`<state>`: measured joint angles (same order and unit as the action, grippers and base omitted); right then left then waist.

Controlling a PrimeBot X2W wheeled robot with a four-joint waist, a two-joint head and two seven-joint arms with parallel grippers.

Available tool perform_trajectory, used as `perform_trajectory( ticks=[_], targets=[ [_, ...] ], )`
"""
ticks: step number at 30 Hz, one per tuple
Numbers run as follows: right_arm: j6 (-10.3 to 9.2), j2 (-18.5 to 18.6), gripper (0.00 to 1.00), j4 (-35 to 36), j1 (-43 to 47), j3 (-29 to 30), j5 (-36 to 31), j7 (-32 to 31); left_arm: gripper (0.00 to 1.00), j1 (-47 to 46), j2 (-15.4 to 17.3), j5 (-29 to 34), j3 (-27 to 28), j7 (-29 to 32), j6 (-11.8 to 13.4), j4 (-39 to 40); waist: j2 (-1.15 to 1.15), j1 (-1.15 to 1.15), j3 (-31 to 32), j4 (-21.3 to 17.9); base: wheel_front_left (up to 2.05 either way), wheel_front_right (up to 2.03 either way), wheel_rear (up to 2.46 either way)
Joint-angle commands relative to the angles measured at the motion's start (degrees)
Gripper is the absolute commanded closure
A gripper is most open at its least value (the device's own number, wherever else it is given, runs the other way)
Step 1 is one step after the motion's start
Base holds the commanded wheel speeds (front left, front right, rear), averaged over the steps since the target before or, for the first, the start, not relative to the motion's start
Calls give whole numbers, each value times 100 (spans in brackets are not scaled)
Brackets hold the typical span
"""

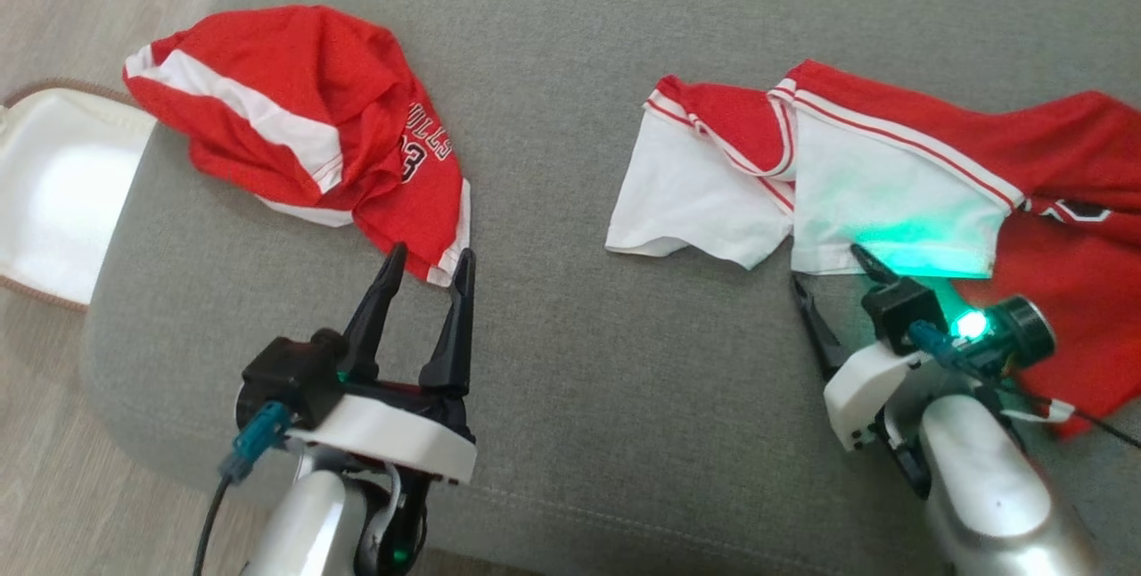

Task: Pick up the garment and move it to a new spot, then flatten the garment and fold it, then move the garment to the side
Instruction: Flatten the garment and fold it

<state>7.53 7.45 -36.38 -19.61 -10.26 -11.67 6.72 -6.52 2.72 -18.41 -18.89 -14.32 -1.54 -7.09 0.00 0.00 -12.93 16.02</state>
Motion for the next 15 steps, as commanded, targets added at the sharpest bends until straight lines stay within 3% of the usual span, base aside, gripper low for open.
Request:
perform_trajectory(
  ticks=[1,5,6,7,15],
  targets=[
    [-4,20,0,47,-199,-72,-36,54,0,-263,16,-37,150,-68,11,185,0,0,-35,36,0,0,0],
    [-4,10,0,-196,-312,-45,-34,76,0,-276,16,-25,164,-68,17,184,0,0,-64,45,0,0,0],
    [-4,12,22,-255,-336,-39,-35,81,0,-278,16,-20,168,-68,20,183,0,0,-65,40,0,0,0],
    [-4,9,100,-314,-357,-37,-36,84,0,-279,16,-16,173,-68,23,180,0,0,-63,31,0,0,0],
    [-4,-66,100,-585,-419,-47,34,219,0,-229,16,46,234,-68,2,112,0,0,117,-211,0,0,0]
  ],
)
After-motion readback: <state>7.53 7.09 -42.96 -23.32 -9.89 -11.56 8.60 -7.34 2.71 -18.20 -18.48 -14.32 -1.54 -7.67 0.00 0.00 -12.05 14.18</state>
